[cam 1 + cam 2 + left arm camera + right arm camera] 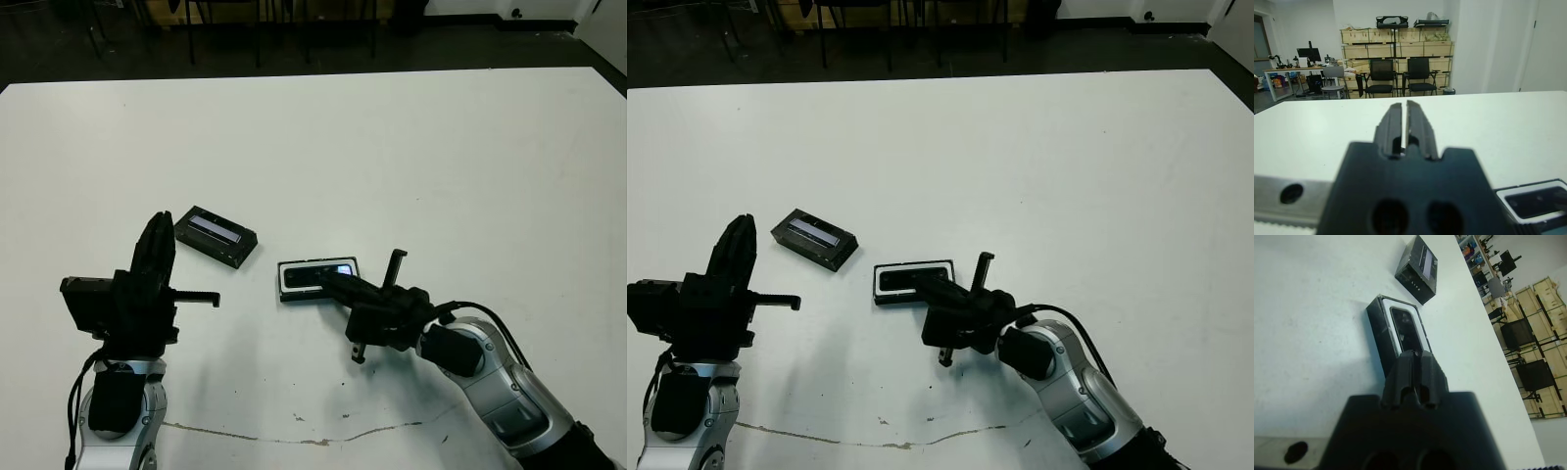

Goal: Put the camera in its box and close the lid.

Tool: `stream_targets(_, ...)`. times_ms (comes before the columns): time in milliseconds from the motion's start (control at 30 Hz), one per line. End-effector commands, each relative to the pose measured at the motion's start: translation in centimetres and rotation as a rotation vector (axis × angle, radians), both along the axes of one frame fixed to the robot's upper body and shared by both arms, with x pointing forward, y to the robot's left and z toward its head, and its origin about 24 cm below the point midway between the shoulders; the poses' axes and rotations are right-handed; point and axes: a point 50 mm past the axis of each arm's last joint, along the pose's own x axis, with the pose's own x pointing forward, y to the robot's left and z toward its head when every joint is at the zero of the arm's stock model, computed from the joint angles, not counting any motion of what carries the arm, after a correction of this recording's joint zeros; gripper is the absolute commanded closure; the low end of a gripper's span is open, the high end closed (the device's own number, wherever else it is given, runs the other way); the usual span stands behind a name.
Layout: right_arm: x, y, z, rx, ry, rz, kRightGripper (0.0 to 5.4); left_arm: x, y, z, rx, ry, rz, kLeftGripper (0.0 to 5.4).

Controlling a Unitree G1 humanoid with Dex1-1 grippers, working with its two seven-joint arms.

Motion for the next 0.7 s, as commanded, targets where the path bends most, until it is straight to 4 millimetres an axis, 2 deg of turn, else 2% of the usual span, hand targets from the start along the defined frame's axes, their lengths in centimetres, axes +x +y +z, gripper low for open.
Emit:
stream_targets(33,-0.7,-0.9,-1.9,-0.084,0.09,-0.025,5.39,-0.3,0.4,-0.9,0.007,0.054,0.007,5.4)
stream_targets(200,-0.4,-1.1,-1.6,-0.029,0.074,-0.09,5.39,-0.2,0.4,-1.0,0.01,0.056,-0.003,5.4)
stream_targets(433,1.0,-1.7,0.4,0.115,0.094,-0.214,5.39,-0.2,0.7,-0.7,0.042,0.05,0.005,5.4)
stream_targets(567,1.3,-2.9,2.7,0.3,0.095,-0.254,5.39,-0.1,1.4,0.6,0.101,0.025,-0.033,5.4)
stream_targets(700,1.4,-5.0,5.3,0.502,0.141,-0.287,5.39,0.8,1.9,3.9,0.274,-0.01,-0.155,5.4)
